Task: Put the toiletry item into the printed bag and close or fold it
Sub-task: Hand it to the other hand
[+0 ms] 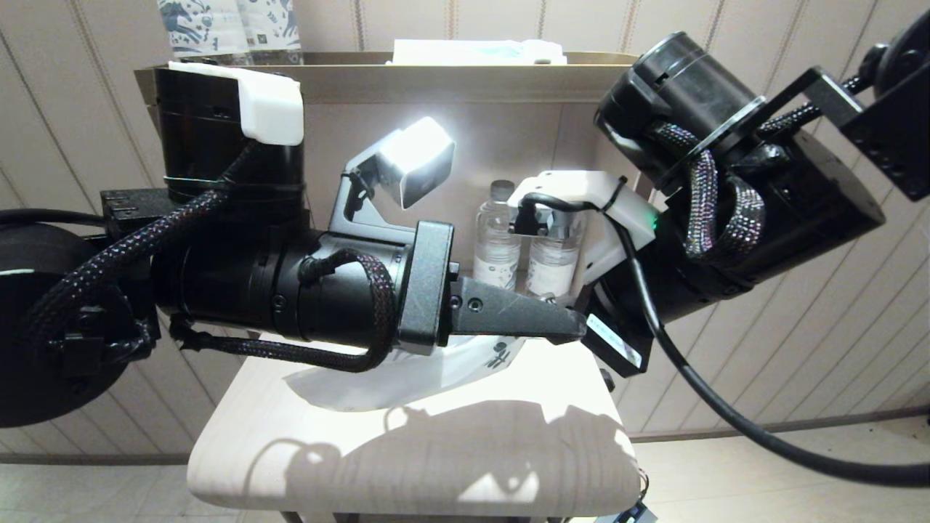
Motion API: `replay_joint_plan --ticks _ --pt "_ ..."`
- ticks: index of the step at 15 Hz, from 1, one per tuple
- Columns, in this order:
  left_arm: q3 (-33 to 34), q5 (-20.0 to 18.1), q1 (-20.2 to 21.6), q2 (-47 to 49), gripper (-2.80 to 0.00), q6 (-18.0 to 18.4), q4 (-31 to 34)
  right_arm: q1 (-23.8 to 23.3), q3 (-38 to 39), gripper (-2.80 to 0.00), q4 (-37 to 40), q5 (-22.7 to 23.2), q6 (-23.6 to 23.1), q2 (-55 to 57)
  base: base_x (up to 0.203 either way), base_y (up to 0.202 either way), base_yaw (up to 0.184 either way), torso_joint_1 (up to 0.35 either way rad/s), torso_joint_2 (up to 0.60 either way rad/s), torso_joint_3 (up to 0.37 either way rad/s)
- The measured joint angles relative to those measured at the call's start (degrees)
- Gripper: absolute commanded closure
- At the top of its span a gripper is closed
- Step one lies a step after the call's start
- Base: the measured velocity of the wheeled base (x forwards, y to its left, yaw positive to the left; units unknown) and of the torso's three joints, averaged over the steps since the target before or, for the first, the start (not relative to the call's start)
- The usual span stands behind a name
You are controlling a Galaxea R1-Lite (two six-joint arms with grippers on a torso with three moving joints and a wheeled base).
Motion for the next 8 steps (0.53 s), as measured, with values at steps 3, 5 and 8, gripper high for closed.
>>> replay_joint_plan --ticks 3,5,8 --pt "-0.4 0.3 -0.1 1.2 0.0 0.1 -0.1 0.2 0.4 0.0 0.0 0.1 0.0 -0.1 0.0 0.0 0.0 0.0 0.0 0.0" --pt "-0.7 1.0 0.6 2.1 0.0 0.8 -0.3 0.3 0.5 0.0 0.0 0.2 0.0 -0.3 0.0 0.0 0.0 0.0 0.0 0.0" --pt "-1.2 3.0 3.8 3.5 0.0 2.8 -1.9 0.4 0.6 0.0 0.0 1.1 0.0 -0.6 0.0 0.0 0.0 0.0 0.0 0.0"
